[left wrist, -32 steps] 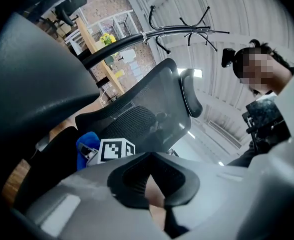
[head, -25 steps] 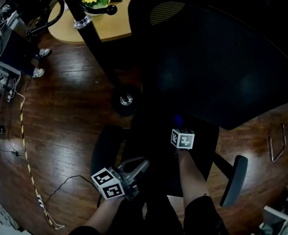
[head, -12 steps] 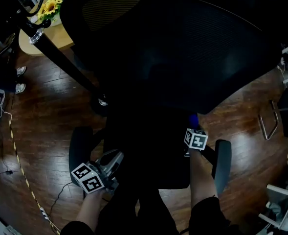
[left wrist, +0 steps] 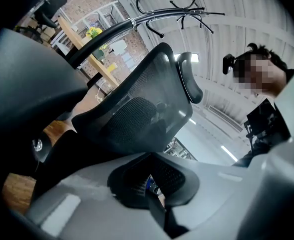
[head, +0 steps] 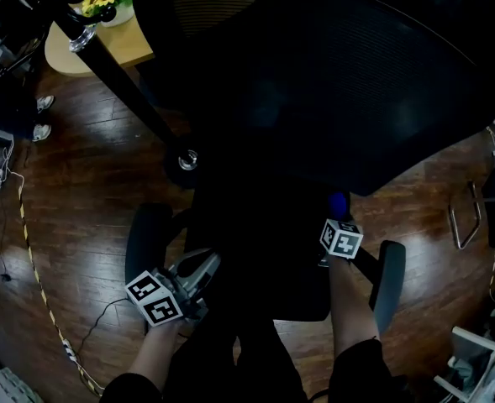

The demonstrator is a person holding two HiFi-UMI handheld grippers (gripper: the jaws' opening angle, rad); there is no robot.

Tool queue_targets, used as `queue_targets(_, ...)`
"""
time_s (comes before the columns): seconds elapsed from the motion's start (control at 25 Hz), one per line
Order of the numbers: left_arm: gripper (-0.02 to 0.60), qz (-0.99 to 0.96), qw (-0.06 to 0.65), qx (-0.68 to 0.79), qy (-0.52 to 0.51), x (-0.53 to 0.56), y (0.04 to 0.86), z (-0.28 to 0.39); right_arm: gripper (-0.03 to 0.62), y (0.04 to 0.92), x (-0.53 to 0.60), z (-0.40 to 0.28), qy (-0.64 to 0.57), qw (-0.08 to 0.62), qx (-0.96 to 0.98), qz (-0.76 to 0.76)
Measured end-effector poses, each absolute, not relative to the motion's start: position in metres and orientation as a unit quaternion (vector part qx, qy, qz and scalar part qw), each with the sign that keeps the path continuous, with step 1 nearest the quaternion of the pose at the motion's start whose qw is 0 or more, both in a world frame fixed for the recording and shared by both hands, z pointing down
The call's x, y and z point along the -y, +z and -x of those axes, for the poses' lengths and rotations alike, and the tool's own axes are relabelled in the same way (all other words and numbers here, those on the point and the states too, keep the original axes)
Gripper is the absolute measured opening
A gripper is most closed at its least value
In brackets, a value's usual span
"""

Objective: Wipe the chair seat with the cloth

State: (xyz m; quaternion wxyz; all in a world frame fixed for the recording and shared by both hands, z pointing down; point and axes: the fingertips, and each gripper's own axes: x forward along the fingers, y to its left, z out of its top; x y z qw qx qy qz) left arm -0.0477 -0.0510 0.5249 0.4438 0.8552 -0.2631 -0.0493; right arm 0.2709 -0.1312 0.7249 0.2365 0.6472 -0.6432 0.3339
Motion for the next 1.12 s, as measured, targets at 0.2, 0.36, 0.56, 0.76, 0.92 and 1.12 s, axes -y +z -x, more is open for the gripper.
queue_targets(0.2,-0.009,-0.849,0.444,0.275,-0.076,0.051,0.512,0.058,0.035,0.722,0.161,-0.109,0.342,0.216,0.737,-0.542)
queue_targets(0.36,-0.009,-0.838,0.447,0.298,-0.099,0.055,0.506,0.069,0.035,0.718,0.165,0.030,0.374,0.186,0.784,-0.459)
queue_targets(0.56,-0.009,-0.839,0.437,0.304,-0.110,0.056,0.500,0.073,0.035,0.725,0.153,0.094,0.372,0.195,0.801,-0.427)
queue_targets(0.76,-0.009,-0.841,0.434,0.303,-0.109,0.054,0.500,0.079,0.035,0.740,0.145,0.056,0.356,0.224,0.791,-0.444)
queue_targets(0.92,-0.009,-0.848,0.430,0.293,-0.096,0.047,0.501,0.075,0.035,0.750,0.134,-0.026,0.364,0.232,0.758,-0.489)
queue_targets(1.12,-0.009,-0.848,0.431,0.296,-0.087,0.046,0.504,0.076,0.035,0.749,0.112,-0.157,0.370,0.255,0.687,-0.571)
